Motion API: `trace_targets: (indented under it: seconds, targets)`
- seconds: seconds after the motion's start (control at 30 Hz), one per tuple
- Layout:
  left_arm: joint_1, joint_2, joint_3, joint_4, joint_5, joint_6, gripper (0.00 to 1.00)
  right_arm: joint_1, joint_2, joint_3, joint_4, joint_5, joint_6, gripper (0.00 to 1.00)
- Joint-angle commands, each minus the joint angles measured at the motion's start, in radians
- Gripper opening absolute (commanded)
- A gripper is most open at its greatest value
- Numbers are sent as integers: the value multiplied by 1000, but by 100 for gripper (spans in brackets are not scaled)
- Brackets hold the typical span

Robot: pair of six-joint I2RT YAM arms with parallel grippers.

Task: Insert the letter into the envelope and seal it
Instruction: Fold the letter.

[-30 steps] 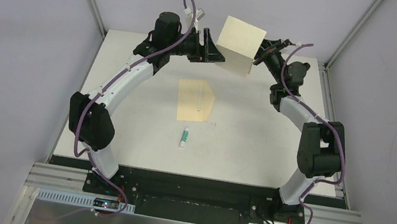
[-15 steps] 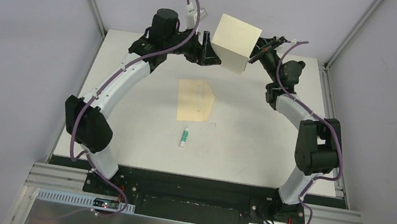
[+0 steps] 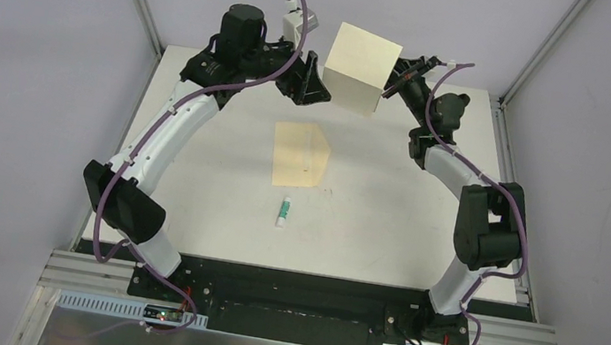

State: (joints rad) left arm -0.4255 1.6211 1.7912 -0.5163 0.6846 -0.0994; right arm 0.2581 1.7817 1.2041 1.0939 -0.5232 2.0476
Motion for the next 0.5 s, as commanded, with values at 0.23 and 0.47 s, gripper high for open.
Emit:
trace_targets:
  seconds: [0.23, 0.47]
  targets:
    - [54, -28, 30, 30, 135, 90, 70, 0, -73, 15, 22, -26, 183, 0]
    - [82, 4, 40, 108, 248, 89, 70, 0, -91, 24, 1, -42, 189, 0]
